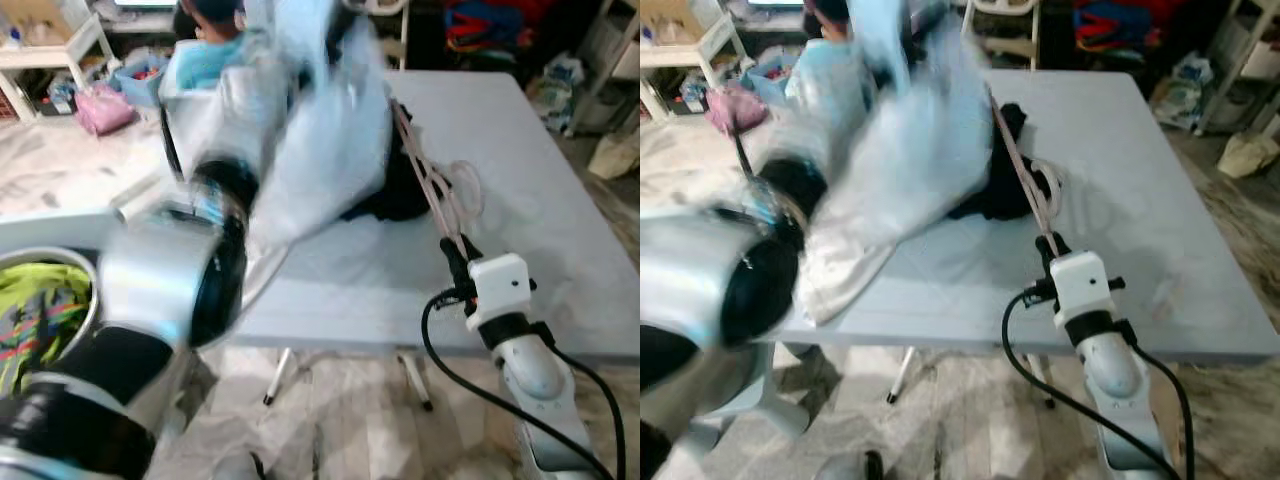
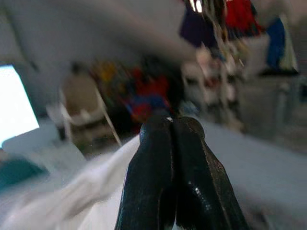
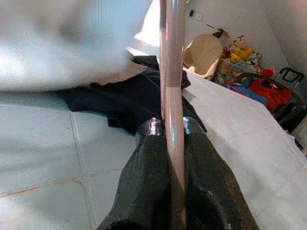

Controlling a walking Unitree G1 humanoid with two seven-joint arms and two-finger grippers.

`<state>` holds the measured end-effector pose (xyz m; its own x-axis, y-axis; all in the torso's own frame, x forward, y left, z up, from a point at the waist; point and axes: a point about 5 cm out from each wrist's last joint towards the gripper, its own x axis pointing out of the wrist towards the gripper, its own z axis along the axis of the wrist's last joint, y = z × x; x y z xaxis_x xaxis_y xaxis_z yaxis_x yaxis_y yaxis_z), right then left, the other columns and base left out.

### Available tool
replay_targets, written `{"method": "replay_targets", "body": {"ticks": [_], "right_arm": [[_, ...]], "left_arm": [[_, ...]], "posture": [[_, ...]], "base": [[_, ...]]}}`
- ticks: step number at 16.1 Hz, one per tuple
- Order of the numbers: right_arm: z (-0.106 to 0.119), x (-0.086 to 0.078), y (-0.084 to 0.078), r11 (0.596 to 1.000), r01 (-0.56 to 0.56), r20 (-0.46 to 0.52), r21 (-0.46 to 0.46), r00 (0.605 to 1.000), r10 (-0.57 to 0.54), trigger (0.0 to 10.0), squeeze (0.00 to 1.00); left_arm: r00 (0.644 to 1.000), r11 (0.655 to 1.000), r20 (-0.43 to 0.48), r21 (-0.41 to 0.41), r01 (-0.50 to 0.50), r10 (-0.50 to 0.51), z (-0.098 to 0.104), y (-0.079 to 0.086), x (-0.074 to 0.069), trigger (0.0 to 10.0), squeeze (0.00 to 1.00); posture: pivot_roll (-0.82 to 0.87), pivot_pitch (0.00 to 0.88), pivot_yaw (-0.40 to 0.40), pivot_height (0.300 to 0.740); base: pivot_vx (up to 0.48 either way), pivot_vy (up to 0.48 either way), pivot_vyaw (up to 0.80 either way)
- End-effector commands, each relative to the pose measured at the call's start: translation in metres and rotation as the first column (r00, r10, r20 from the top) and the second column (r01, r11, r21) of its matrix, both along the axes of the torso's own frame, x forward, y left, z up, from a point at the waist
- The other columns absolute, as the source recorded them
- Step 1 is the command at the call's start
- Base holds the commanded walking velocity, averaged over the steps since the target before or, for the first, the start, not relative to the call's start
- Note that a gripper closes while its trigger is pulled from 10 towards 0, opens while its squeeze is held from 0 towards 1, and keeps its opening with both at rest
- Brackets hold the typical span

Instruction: Hang hanger

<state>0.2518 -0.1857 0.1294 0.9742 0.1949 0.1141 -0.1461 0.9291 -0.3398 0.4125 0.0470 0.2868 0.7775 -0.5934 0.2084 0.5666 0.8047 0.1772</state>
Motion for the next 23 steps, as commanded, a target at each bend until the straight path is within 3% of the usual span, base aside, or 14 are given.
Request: {"method": "replay_targets", "body": {"ticks": [1, 2, 3, 4, 5, 6, 7, 9, 10, 13, 17, 20, 23], "right_arm": [[-0.018, -0.005, -0.003, 1.000, 0.018, -0.094, 0.011, 0.995, -0.017, 10.0, 0.00], [-0.019, -0.004, -0.002, 1.000, 0.014, -0.099, 0.012, 0.995, -0.013, 10.0, 0.00], [-0.019, -0.003, -0.001, 1.000, 0.011, -0.100, 0.012, 0.995, -0.010, 10.0, 0.00], [-0.019, -0.001, 0.000, 1.000, 0.005, -0.098, 0.015, 0.995, -0.004, 10.0, 0.00], [-0.019, 0.002, 0.000, 1.000, 0.004, -0.096, 0.014, 0.995, -0.003, 10.0, 0.00], [-0.017, 0.006, 0.001, 1.000, 0.003, -0.087, 0.012, 0.996, -0.002, 10.0, 0.00], [-0.017, 0.007, 0.002, 1.000, 0.003, -0.085, 0.011, 0.996, -0.002, 10.0, 0.00], [-0.016, 0.011, 0.004, 1.000, 0.007, -0.075, 0.017, 0.997, -0.005, 10.0, 0.00], [-0.016, 0.012, 0.005, 1.000, 0.006, -0.072, 0.020, 0.997, -0.005, 10.0, 0.00], [-0.016, 0.015, 0.008, 1.000, 0.002, -0.065, 0.025, 0.998, 0.000, 10.0, 0.00], [-0.015, 0.018, 0.007, 1.000, 0.001, -0.059, 0.028, 0.998, 0.001, 10.0, 0.00], [-0.016, 0.020, 0.007, 1.000, -0.004, -0.057, 0.029, 0.998, 0.005, 10.0, 0.00], [-0.017, 0.021, 0.007, 1.000, -0.006, -0.058, 0.031, 0.998, 0.008, 10.0, 0.00]], "left_arm": [[0.995, 1.000, -0.103, -0.007, 0.007, -0.007, -0.035, 0.006, -0.002, 0.0, 0.00], [0.983, 1.000, -0.181, 0.001, -0.029, 0.029, -0.069, 0.015, -0.005, 2.7, 0.00], [0.971, 0.998, -0.231, -0.006, -0.059, 0.056, -0.085, 0.023, -0.007, 10.0, 0.00], [0.953, 0.992, -0.280, -0.023, -0.124, 0.113, -0.104, 0.039, -0.009, 10.0, 0.00], [0.948, 0.988, -0.284, -0.022, -0.156, 0.143, -0.107, 0.047, -0.009, 10.0, 1.00], [0.940, 0.972, -0.262, -0.030, -0.234, 0.218, -0.105, 0.067, -0.007, 10.0, 1.00], [0.937, 0.965, -0.249, -0.037, -0.260, 0.243, -0.102, 0.073, -0.006, 10.0, 1.00], [0.955, 0.958, -0.086, -0.010, -0.287, 0.285, -0.081, 0.089, -0.005, 10.0, 1.00], [0.955, 0.956, -0.046, -0.006, -0.292, 0.291, -0.076, 0.093, -0.006, 10.0, 1.00], [0.951, 0.952, 0.041, 0.003, -0.307, 0.307, -0.079, 0.109, -0.020, 10.0, 1.00], [0.947, 0.950, 0.082, 0.011, -0.312, 0.310, -0.086, 0.111, -0.038, 10.0, 1.00], [0.932, 0.940, 0.173, 0.063, -0.334, 0.319, -0.079, 0.110, -0.057, 10.0, 1.00], [0.929, 0.937, 0.166, 0.057, -0.344, 0.331, -0.079, 0.111, -0.069, 10.0, 1.00]], "posture": [[-0.09, 0.061, 0.036, 0.740], [-0.09, 0.058, 0.033, 0.740], [-0.08, 0.056, 0.029, 0.740], [-0.08, 0.053, 0.025, 0.740], [-0.07, 0.047, 0.021, 0.740], [-0.06, 0.038, 0.017, 0.740], [-0.06, 0.035, 0.016, 0.740], [-0.05, 0.023, 0.016, 0.740], [-0.04, 0.016, 0.016, 0.740], [-0.03, 0.010, 0.014, 0.740], [-0.03, 0.004, 0.007, 0.740], [-0.02, 0.003, 0.002, 0.740], [-0.02, 0.003, -0.002, 0.740]], "base": [[0.000, 0.000, 0.00], [0.000, 0.000, 0.00], [0.000, 0.000, 0.00], [0.000, 0.000, 0.00], [0.000, 0.000, 0.00], [0.000, 0.000, 0.00], [0.000, 0.000, 0.00], [0.000, 0.000, 0.00], [0.000, 0.000, 0.00], [0.000, 0.000, 0.00], [0.000, 0.000, 0.00], [0.000, 0.000, 0.00], [0.000, 0.000, 0.00]]}}
